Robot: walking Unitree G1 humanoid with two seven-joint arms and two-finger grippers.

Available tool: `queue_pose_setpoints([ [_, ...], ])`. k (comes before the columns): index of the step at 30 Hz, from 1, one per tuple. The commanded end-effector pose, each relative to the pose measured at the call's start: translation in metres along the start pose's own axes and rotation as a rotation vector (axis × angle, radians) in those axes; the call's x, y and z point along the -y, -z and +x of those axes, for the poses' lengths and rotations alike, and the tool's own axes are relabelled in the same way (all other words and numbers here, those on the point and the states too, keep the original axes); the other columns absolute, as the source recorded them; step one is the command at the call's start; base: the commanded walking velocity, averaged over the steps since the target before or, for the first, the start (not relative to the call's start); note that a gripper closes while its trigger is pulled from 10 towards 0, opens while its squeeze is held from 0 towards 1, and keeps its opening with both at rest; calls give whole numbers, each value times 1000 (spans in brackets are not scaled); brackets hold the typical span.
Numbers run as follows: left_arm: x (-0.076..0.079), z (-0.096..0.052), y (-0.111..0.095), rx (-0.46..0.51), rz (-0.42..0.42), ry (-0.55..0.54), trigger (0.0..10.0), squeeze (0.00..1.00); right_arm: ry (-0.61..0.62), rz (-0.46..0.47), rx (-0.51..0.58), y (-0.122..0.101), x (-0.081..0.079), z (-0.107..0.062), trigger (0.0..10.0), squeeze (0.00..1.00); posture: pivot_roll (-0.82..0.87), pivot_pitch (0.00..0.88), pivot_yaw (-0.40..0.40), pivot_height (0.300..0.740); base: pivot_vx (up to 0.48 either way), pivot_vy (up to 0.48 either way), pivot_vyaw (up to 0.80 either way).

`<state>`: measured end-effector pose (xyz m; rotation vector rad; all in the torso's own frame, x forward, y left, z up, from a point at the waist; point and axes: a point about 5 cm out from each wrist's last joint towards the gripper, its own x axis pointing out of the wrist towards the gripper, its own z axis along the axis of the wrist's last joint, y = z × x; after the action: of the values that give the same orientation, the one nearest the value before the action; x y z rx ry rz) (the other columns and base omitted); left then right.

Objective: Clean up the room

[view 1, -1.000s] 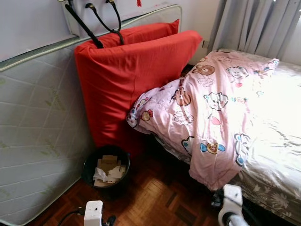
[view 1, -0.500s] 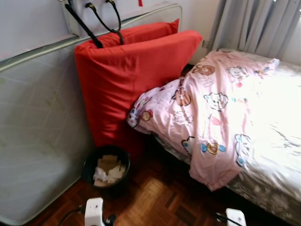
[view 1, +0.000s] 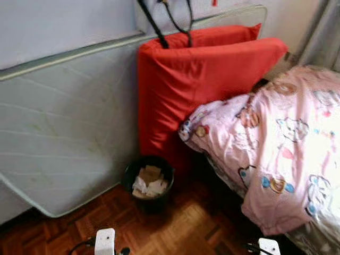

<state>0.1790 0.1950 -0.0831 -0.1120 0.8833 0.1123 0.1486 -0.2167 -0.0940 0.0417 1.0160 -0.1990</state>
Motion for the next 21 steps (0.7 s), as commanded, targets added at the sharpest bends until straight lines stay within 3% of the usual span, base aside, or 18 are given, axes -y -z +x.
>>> queue_pose_setpoints([
  [1,-3,-1,5,-20,-14,-9,10000,0,-4,-7,-14,4,-2,0,10000,0,5,0,-10,740,0,0,800],
  [21,1,-1,7,-32,2,-23,10000,0,-18,-31,-14,1,0,0,10000,0,12,0,-25,740,0,0,800],
])
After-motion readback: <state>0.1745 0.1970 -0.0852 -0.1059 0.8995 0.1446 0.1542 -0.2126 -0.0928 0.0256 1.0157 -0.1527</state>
